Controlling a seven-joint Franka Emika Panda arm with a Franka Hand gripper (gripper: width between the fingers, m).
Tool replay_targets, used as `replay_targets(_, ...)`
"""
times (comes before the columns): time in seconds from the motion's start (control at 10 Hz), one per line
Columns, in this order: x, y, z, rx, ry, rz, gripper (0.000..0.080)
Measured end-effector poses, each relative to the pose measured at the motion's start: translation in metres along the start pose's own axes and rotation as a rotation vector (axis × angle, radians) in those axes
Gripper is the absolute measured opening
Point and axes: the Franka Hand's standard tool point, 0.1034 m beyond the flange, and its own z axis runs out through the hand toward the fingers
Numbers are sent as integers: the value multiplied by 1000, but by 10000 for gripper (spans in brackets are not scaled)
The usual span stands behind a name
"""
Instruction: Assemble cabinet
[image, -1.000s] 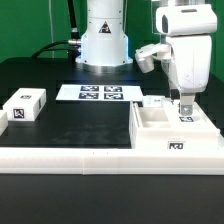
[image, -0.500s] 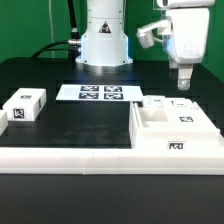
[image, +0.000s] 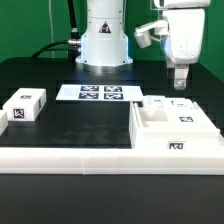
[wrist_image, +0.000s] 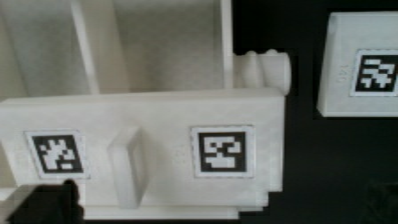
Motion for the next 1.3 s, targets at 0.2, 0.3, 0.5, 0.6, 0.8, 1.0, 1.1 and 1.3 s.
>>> replay_targets(0.2, -5, -23, 2, 13, -7, 16, 797)
replay_targets(0.3, -8, -40, 4, 18, -9, 15, 797)
replay_targets(0.5, -11, -67, 9, 28, -11, 26, 797)
replay_targets(0.6, -12, -71, 11, 28, -9, 35, 797)
replay_targets(0.8, -12, -70, 11, 29, -10, 36, 797)
replay_targets(1.0, -12, -75, 14, 29, -7, 34, 797)
replay_targets(1.1, -12, -83, 17, 29, -2, 32, 797)
replay_targets(1.3, -14, -95, 29, 38, 7, 35, 797)
